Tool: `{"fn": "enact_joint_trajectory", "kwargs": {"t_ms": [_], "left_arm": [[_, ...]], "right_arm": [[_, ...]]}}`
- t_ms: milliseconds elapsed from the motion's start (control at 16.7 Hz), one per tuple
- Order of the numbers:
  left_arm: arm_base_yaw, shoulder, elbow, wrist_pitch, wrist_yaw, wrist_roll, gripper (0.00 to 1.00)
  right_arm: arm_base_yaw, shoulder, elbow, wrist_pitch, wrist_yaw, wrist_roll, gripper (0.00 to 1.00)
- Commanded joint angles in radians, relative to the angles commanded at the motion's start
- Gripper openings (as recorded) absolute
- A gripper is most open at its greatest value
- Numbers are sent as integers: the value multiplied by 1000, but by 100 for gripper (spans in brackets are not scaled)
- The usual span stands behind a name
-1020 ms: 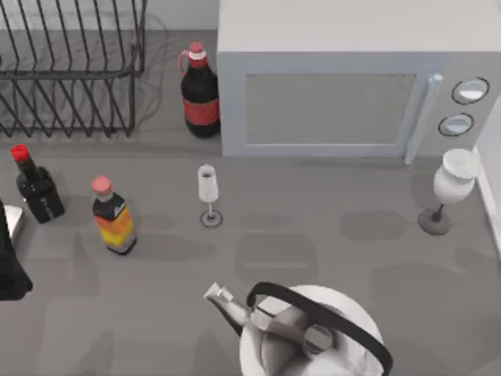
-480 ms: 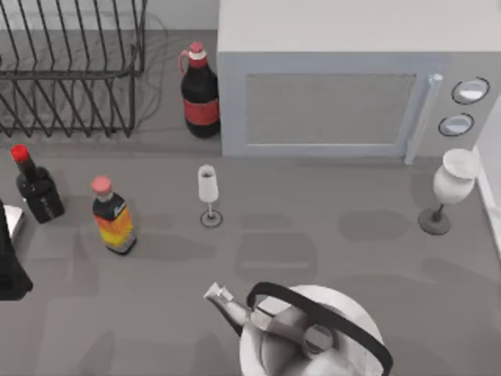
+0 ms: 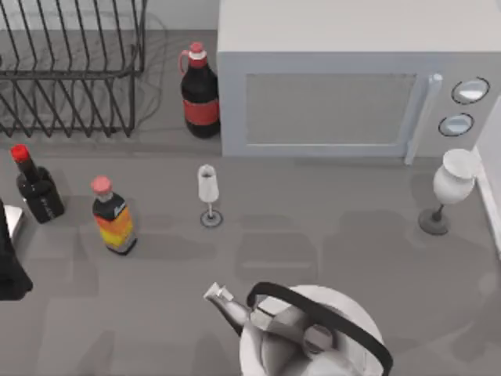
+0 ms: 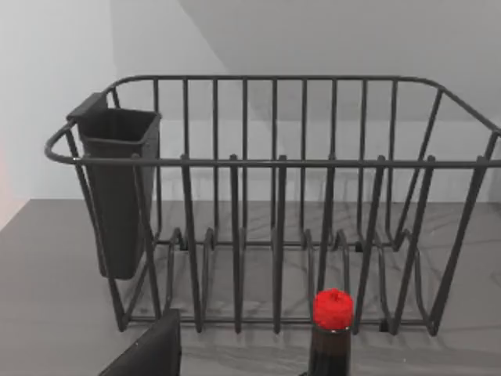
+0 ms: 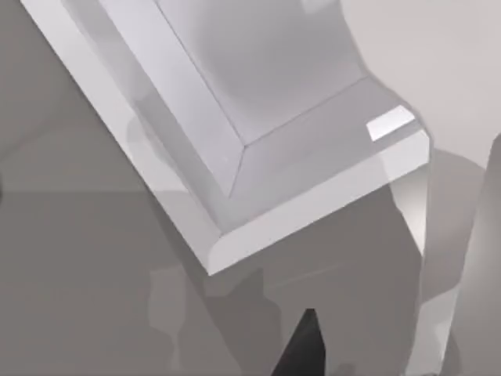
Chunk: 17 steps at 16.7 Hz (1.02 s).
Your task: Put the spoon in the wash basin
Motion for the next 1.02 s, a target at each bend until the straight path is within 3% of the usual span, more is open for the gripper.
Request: {"fn": "enact_joint_trajectory", "kwargs": {"t_ms": [240, 720, 1020], "left_arm": [[0, 0, 0, 0, 0, 0, 100], [0, 0, 0, 0, 0, 0, 100], [0, 0, 0, 0, 0, 0, 100]], "right_arm": [[8, 274, 343, -132, -17, 0, 0], [13, 880, 1263, -440, 9, 6, 0], [8, 1108, 1609, -535, 38, 11, 0]]}}
